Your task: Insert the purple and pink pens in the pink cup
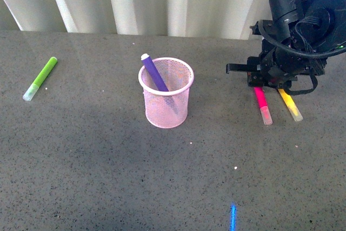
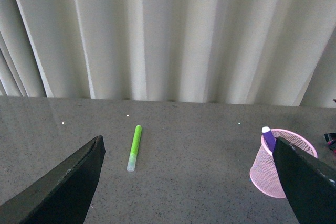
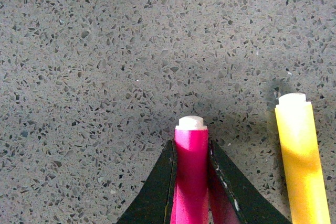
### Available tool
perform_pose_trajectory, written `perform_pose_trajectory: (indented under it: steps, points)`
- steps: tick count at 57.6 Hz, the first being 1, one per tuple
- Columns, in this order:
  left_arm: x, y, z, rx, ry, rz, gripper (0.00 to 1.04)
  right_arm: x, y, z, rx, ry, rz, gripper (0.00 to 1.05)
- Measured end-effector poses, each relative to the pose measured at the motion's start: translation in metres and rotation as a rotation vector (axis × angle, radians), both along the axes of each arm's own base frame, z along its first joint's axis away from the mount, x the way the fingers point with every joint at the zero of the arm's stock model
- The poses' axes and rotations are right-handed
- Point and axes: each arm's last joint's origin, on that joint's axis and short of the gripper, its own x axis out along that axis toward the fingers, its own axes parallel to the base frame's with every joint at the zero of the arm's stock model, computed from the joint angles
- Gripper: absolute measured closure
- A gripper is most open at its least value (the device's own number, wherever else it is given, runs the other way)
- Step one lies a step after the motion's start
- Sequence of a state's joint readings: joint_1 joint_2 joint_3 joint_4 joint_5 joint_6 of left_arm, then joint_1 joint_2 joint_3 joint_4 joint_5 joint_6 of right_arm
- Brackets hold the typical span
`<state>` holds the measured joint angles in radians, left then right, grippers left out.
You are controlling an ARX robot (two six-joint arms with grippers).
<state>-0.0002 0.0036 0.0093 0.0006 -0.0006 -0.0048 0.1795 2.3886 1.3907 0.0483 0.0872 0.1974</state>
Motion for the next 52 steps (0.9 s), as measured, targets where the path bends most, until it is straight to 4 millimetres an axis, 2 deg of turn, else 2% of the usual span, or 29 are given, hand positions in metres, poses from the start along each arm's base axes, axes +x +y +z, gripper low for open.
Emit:
perform_pose_trajectory:
  steps: [11,18,27,31,33,36,40,43,52]
  points:
    - [0.0,0.0,0.0,0.0,0.0,0.0,0.07,-0.005,-0.001,0.007,0.078,-0.066,0.006,0.93]
    - [0.0,0.0,0.0,0.0,0.0,0.0,0.07,-0.012,0.004,0.035,0.195,-0.23,0.045,0.93]
    - [0.0,0.0,0.0,0.0,0.0,0.0,0.07,-0.041,0.018,0.101,0.359,-0.565,0.175,0.93]
    - [0.0,0.0,0.0,0.0,0.0,0.0,0.07,-0.061,0.026,0.129,0.426,-0.699,0.252,0.93]
    - [0.0,0.0,0.0,0.0,0.0,0.0,0.07,-0.078,0.031,0.148,0.474,-0.793,0.315,0.93]
    - [0.0,0.0,0.0,0.0,0.0,0.0,0.07,-0.095,0.037,0.161,0.518,-0.867,0.377,0.93]
    - [0.0,0.0,0.0,0.0,0.0,0.0,0.07,-0.111,0.044,0.167,0.551,-0.934,0.438,0.93]
    - [0.0,0.0,0.0,0.0,0.0,0.0,0.07,-0.117,0.049,0.161,0.54,-0.952,0.459,0.93]
    - [0.0,0.0,0.0,0.0,0.0,0.0,0.07,-0.106,0.067,0.118,0.443,-0.909,0.468,0.93]
